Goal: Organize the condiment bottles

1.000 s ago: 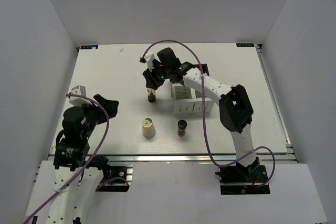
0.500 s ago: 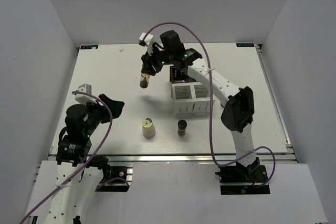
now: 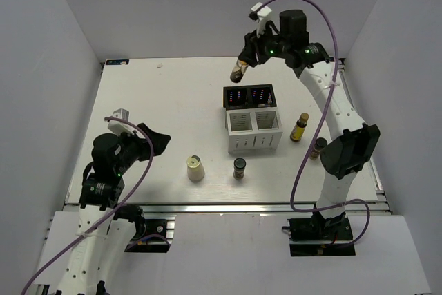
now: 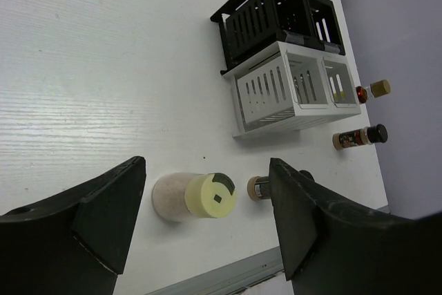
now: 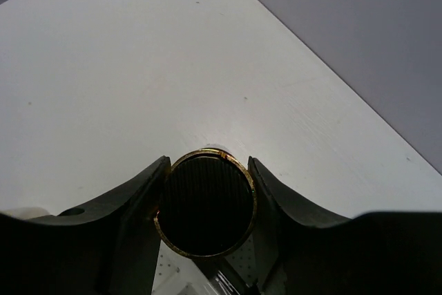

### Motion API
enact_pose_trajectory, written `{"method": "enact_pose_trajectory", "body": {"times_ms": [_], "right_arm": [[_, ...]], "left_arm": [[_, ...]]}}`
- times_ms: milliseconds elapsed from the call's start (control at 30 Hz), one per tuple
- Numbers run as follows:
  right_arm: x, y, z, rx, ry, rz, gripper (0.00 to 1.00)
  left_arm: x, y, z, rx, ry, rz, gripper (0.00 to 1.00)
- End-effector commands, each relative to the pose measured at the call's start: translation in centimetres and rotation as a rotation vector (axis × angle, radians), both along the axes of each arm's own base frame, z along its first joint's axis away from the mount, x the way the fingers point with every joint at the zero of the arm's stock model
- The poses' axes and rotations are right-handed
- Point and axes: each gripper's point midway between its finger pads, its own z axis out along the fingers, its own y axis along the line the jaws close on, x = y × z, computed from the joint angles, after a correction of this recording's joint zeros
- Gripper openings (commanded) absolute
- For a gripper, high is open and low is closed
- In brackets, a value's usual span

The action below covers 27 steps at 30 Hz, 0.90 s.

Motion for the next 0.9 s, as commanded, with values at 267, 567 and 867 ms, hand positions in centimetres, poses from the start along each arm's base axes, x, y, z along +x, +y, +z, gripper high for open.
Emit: {"method": "enact_pose_trajectory", "body": {"times_ms": [267, 567, 867], "right_arm": [[0.5, -3.0, -3.0, -0.04, 0.053, -0.052, 0.0], [-0.2, -2.9, -6.8, -0.081, 0.113, -0.022, 0.0], [0.8, -0.8, -10.2, -0.134, 0.087, 0.005, 0.31]], "left_arm": [[0.4, -0.8, 0.1, -0.015, -0.002, -0.049, 0.82], [0.0, -0.9, 0.0, -0.034, -0.006, -0.044, 0.82], [0.2, -1.0, -0.3, -0.03, 0.026, -0.054, 0.82]]}}
